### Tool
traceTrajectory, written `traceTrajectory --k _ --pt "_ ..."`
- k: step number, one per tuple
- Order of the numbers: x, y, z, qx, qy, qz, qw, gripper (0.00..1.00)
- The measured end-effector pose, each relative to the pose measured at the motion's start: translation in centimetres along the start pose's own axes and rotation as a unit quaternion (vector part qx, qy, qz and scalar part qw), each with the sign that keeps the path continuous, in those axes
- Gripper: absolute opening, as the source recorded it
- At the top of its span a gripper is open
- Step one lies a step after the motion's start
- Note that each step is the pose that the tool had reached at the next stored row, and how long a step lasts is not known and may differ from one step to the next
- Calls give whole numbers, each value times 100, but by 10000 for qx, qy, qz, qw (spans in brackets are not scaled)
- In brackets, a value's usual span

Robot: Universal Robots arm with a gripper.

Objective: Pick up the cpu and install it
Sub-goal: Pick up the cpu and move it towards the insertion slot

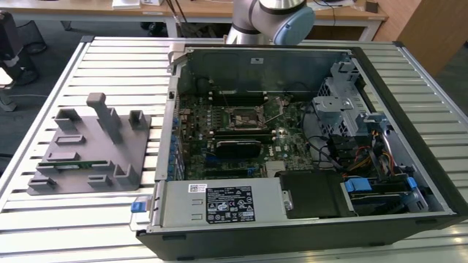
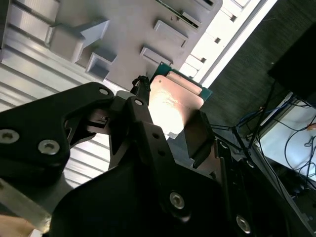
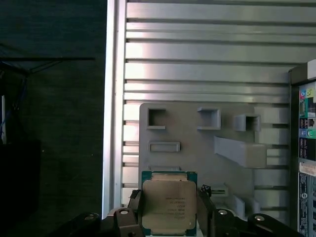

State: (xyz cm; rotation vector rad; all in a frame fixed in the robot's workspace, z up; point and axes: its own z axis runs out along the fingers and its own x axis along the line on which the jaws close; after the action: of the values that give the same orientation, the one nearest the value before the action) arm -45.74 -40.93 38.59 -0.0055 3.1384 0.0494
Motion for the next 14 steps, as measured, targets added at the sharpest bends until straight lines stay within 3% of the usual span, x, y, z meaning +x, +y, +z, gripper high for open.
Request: traceTrajectory --k 4,14 --pt "-1 4 -123 0 0 0 10000 53" --pt "-7 4 -131 0 1 0 10000 53"
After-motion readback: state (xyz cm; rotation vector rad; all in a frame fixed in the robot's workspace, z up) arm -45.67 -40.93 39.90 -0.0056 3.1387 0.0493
